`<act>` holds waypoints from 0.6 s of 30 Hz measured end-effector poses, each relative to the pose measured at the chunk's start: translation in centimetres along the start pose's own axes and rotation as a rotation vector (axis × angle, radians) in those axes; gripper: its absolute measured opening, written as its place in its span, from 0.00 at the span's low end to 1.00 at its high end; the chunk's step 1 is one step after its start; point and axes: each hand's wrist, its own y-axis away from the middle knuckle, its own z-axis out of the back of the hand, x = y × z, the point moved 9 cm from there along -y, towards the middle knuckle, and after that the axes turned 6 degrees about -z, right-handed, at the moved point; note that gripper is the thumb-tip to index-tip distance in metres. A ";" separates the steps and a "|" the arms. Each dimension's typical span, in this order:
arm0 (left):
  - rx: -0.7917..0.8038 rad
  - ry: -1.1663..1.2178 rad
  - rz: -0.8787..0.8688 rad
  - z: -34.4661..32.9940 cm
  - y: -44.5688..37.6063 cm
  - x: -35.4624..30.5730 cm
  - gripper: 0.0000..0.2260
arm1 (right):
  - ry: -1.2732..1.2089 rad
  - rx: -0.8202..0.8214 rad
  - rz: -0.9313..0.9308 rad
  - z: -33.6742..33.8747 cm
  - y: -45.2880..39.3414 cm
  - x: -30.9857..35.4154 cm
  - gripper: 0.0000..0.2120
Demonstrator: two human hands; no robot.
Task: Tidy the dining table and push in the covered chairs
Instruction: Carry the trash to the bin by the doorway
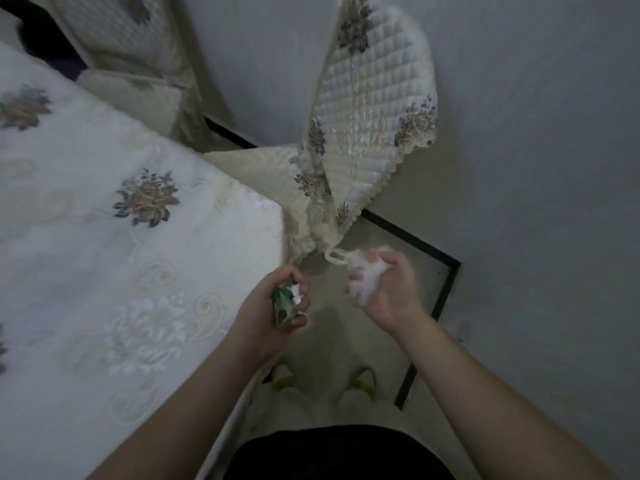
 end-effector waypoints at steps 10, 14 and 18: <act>-0.179 0.064 -0.198 4.1 6.2 -6.8 0.05 | 0.241 0.226 0.034 -9.2 -1.6 -1.5 0.37; -0.266 0.108 -0.302 4.2 6.6 -8.7 0.05 | 0.273 0.264 -0.009 -12.2 -2.3 -1.4 0.24; -0.306 0.144 -0.386 2.1 6.6 -10.5 0.05 | 0.311 0.292 -0.071 -15.2 -2.7 -0.3 0.10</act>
